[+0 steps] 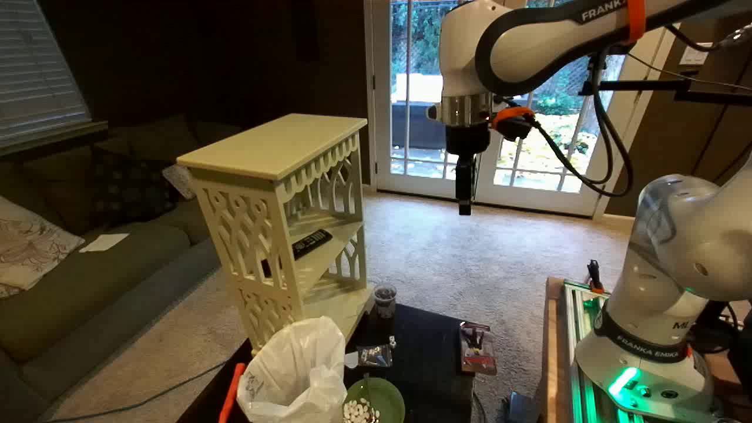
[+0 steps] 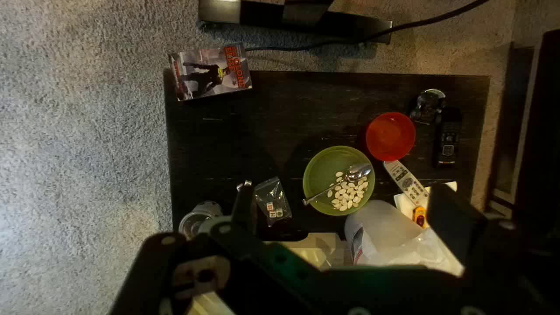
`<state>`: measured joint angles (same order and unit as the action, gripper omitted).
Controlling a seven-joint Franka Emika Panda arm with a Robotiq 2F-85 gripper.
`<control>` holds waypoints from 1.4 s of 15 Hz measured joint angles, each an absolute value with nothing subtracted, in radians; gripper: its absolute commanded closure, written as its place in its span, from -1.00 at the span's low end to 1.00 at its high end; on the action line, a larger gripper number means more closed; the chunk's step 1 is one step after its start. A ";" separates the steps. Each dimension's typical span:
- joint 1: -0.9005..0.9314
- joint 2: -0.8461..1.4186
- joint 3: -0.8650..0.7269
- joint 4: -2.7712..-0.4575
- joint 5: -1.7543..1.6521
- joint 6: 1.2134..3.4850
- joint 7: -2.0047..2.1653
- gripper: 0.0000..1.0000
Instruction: Put the bowl on top of the shelf.
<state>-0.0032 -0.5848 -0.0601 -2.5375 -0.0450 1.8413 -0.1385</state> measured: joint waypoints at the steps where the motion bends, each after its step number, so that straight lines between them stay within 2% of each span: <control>1: -0.003 -0.585 -0.060 -2.537 -0.045 1.841 -0.138 -1.00; 14: -0.002 -0.573 -0.062 -2.538 -0.033 1.845 -0.138 -1.00; 21: 0.016 -0.272 -0.132 -2.635 0.165 2.158 -0.243 -1.00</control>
<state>0.0157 -0.2717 -0.1318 -2.6349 0.1654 2.1582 -0.2427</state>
